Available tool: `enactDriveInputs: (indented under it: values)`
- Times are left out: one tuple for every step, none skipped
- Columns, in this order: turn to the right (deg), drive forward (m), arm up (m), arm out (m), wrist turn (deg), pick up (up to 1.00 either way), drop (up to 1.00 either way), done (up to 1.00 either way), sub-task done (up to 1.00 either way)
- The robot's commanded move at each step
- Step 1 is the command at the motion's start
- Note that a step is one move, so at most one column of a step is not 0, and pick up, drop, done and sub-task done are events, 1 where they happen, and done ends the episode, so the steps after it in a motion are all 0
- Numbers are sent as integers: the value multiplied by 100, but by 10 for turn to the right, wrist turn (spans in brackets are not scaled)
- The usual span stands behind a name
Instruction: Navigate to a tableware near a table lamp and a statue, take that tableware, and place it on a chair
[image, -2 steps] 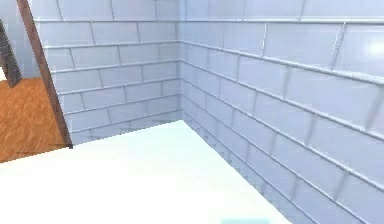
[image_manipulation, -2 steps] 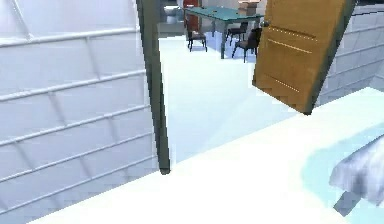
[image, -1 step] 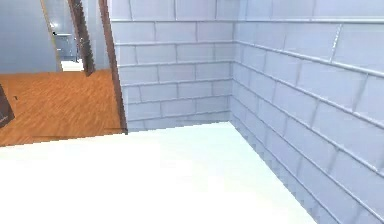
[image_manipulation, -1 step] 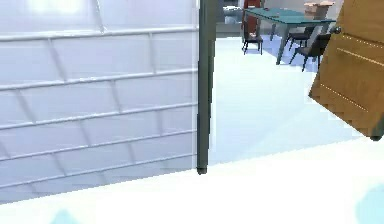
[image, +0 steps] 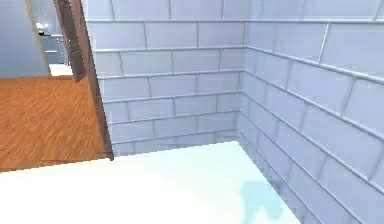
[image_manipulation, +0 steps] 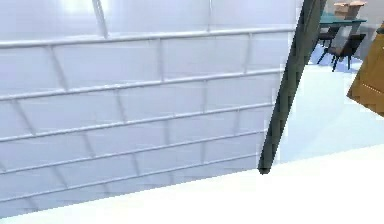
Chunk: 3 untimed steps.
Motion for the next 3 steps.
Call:
enactDriveInputs:
  values:
    - [-450, 0, 0, 0, 0, 0, 0, 0, 0]
    - [-120, 0, 0, 0, 0, 0, 0, 0, 0]
    - [0, 35, 0, 0, 0, 0, 0, 0, 0]
